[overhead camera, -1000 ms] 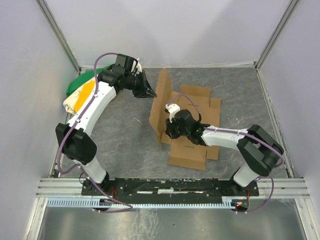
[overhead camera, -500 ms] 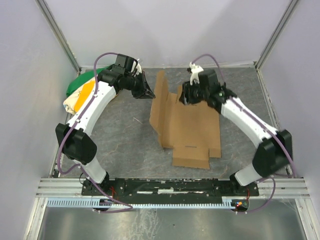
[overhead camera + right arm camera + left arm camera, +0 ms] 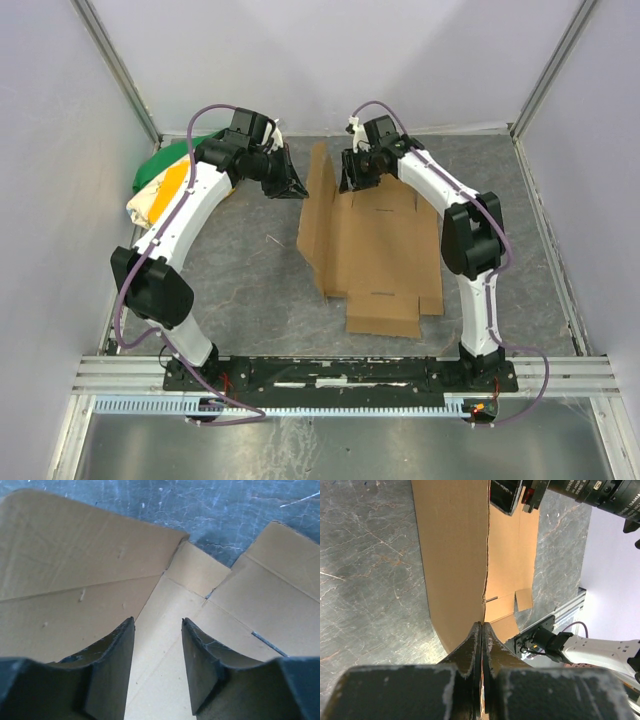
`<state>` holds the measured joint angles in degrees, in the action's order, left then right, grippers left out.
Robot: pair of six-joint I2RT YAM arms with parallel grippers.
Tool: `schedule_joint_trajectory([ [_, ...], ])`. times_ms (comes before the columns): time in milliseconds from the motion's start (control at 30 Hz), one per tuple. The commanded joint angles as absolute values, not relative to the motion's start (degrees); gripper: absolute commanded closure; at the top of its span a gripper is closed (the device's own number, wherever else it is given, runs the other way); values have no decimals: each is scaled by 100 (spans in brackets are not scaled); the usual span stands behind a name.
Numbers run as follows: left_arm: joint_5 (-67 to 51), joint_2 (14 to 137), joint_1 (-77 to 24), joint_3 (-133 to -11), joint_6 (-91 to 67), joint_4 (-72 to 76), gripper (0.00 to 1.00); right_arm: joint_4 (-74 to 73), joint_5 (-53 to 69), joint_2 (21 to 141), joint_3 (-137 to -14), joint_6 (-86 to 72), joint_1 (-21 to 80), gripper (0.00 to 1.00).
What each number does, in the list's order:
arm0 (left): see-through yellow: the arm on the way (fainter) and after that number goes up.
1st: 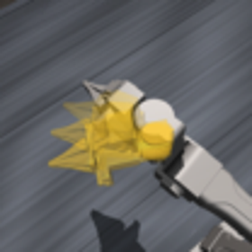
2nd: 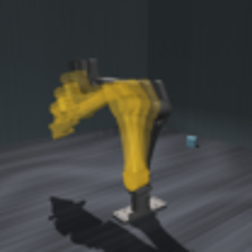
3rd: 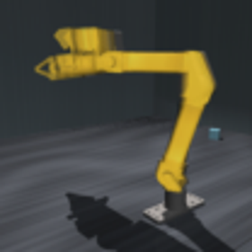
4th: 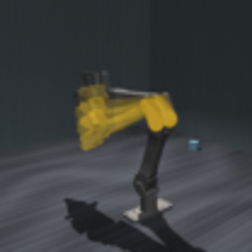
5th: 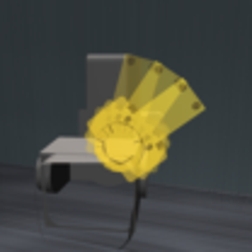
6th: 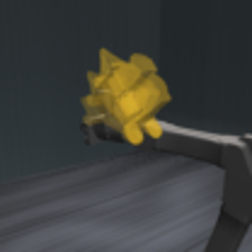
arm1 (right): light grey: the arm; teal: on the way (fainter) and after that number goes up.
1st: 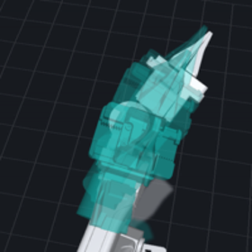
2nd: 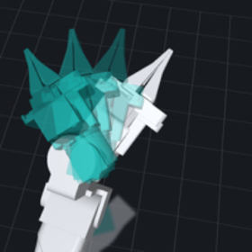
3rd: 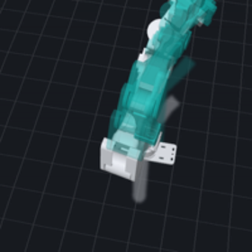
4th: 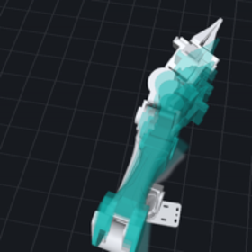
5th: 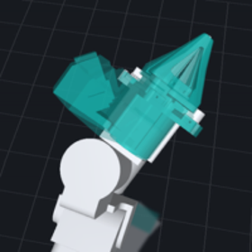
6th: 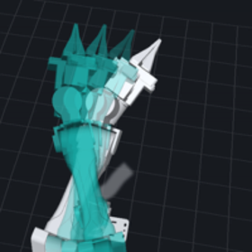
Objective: Fold the paper box
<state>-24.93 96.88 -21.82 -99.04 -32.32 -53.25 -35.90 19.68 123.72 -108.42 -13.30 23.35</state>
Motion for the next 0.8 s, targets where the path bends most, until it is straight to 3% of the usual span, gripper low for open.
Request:
schedule_joint_trajectory([
  [0,-2518,9535,-2176,-10178,-3032,-5369,97,-3557,1497,12481,-11428,-1722,2310,53],
  [133,-2536,9548,-2177,-10169,-3048,-5369,97,-3798,997,12856,-12014,-2040,2309,59],
  [767,-2590,9643,-2182,-10173,-3076,-5362,97,-3980,545,13893,-12926,-2032,2320,59],
])
